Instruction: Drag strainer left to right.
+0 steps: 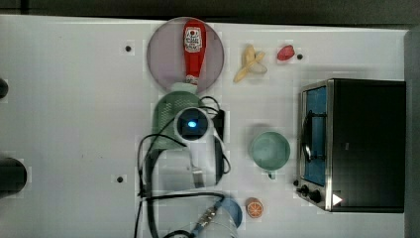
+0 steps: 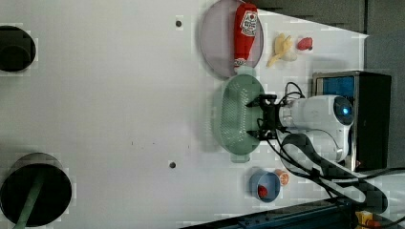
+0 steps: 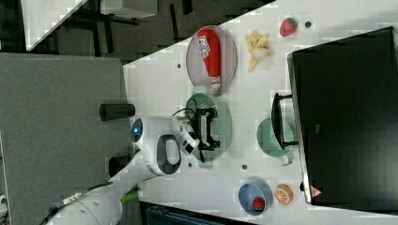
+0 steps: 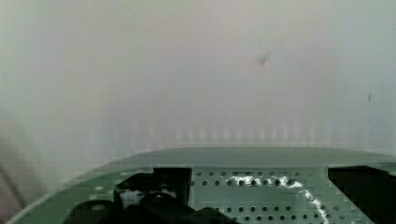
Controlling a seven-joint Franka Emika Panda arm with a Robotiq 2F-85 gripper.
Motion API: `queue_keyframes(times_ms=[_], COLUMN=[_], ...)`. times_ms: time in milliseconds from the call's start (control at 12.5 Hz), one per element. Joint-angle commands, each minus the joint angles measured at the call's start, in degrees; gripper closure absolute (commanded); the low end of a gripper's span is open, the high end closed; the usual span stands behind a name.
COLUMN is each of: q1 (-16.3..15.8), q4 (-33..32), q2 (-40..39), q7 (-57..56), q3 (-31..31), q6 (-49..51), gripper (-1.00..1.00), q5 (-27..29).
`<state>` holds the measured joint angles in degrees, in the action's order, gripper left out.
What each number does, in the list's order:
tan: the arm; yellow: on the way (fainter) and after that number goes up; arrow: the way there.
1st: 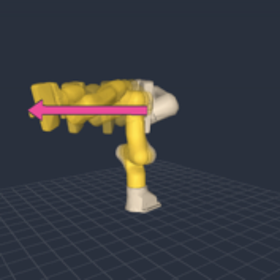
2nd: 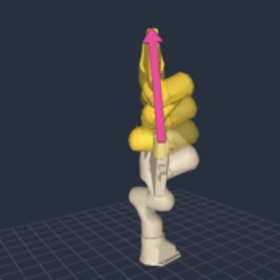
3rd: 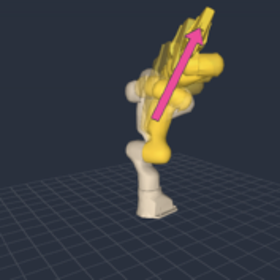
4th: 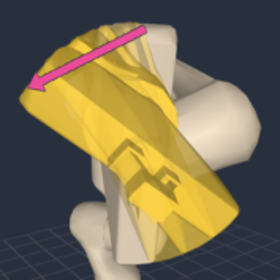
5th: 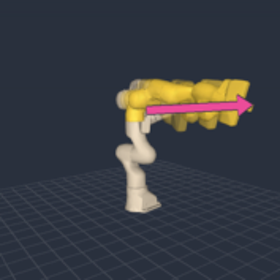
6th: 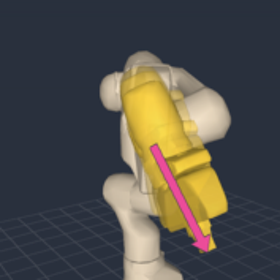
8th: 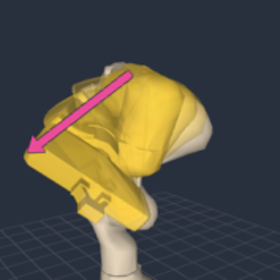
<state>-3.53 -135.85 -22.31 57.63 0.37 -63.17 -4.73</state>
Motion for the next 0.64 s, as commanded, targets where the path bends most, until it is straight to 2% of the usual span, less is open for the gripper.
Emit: queue_keyframes(times_ms=[80,640], q1=[1.30,2.39], q4=[0.17,0.04], q2=[0.80,0.78], q7=[-6.23,-16.13], q3=[-0.60,-8.16], q6=[0.07,-0.86], gripper=[-1.00,-1.00], q5=[-0.41,-0.41])
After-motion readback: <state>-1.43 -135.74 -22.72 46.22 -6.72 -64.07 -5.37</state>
